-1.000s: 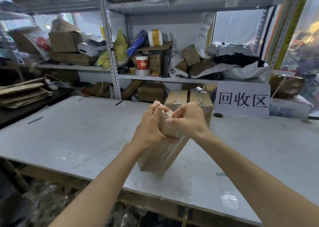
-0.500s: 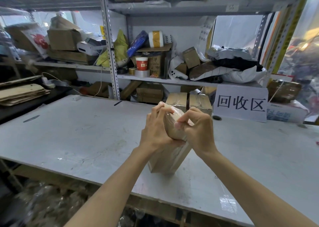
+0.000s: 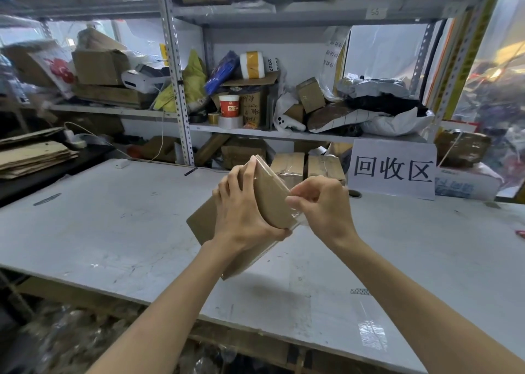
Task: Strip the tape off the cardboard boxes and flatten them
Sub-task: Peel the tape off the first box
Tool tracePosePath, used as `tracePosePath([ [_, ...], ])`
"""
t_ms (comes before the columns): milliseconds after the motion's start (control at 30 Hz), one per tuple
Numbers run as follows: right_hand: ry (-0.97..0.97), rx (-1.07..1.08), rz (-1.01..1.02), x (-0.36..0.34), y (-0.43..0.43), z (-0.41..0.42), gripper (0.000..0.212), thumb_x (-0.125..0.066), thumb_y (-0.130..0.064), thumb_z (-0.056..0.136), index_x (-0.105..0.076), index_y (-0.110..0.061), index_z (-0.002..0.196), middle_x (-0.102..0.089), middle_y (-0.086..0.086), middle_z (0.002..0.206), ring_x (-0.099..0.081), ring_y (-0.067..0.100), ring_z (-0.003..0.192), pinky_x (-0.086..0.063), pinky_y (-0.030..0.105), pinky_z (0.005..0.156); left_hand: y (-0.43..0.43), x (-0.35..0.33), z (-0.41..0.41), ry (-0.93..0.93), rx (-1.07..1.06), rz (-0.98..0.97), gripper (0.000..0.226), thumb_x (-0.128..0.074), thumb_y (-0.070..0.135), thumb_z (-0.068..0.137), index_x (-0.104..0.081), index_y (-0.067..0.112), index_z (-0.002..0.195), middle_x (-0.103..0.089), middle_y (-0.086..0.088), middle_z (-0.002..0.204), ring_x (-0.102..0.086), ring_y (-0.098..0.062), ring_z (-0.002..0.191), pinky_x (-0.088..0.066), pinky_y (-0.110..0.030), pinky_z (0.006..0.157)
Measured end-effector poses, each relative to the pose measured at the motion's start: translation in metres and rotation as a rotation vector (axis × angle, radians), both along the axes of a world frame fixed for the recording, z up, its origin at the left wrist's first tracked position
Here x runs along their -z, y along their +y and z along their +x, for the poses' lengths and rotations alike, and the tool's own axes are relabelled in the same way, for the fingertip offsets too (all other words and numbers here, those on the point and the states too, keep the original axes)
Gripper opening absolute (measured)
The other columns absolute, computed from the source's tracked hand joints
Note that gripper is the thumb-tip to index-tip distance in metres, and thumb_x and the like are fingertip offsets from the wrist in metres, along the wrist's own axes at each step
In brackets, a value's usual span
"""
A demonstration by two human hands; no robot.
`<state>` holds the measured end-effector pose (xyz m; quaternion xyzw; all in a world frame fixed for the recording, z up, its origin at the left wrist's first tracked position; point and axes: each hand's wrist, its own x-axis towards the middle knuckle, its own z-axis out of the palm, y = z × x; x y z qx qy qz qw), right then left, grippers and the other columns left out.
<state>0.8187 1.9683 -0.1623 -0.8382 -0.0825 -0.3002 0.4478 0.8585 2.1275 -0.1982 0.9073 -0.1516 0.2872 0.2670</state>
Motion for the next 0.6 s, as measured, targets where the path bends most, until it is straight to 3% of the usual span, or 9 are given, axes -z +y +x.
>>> tracePosePath([
  [100,-0.152,0.031,0.013,0.004,0.004,-0.003,0.010,-0.082,-0.006,0.069,-0.076,-0.011,0.076,-0.061,-0.013,0.070,-0.060,0.004,0.066,-0.052,0.019,0.062,0.002,-0.004,0.000,0.052,0.017,-0.020,0.143,-0.067,0.082,0.033,-0.007,0.030,0.152,-0.025,-0.001,0.147,-0.027,-0.024,0.132,-0.029,-0.047,0.113],
  [233,-0.318,0.011,-0.117,0.008,0.001,-0.005,0.010,-0.077,0.005,0.071,-0.075,-0.005,0.071,-0.060,0.001,0.070,-0.056,0.015,0.065,-0.052,0.032,0.057,-0.004,-0.006,-0.003,0.144,0.062,-0.103,0.144,-0.072,0.080,0.029,-0.009,0.036,0.151,-0.027,0.005,0.145,-0.029,-0.020,0.131,-0.032,-0.045,0.112],
  [333,-0.361,-0.037,-0.118,0.010,-0.003,-0.008,0.018,-0.072,0.012,0.071,-0.071,-0.005,0.069,-0.060,0.001,0.071,-0.055,0.014,0.068,-0.049,0.029,0.059,-0.003,-0.003,0.002,0.208,0.075,-0.265,0.142,-0.080,0.073,0.032,-0.009,0.039,0.151,-0.029,0.002,0.144,-0.032,-0.021,0.130,-0.037,-0.043,0.108],
  [400,-0.328,-0.095,-0.054,0.012,-0.008,-0.009,0.022,-0.068,0.016,0.072,-0.069,-0.005,0.069,-0.062,0.002,0.073,-0.058,0.013,0.070,-0.051,0.030,0.061,0.003,-0.002,0.008,0.255,0.068,-0.355,0.139,-0.088,0.062,0.040,-0.006,0.044,0.150,-0.028,-0.003,0.144,-0.033,-0.025,0.131,-0.040,-0.046,0.107],
  [467,-0.253,-0.069,-0.008,0.016,-0.014,-0.008,0.019,-0.071,0.012,0.074,-0.071,-0.006,0.071,-0.065,0.003,0.073,-0.062,0.015,0.071,-0.054,0.029,0.062,0.008,0.003,0.011,0.257,0.091,-0.292,0.131,-0.091,0.057,0.046,-0.007,0.054,0.146,-0.025,-0.004,0.144,-0.032,-0.028,0.129,-0.041,-0.049,0.104],
  [600,-0.109,0.088,0.138,0.030,-0.033,-0.003,0.023,-0.067,0.009,0.079,-0.067,-0.013,0.074,-0.066,0.003,0.071,-0.062,0.009,0.068,-0.046,0.007,0.059,0.020,0.010,0.013,0.303,0.057,-0.480,0.118,-0.088,0.065,0.040,-0.022,0.054,0.138,-0.028,-0.005,0.139,-0.037,-0.029,0.127,-0.043,-0.046,0.102],
])
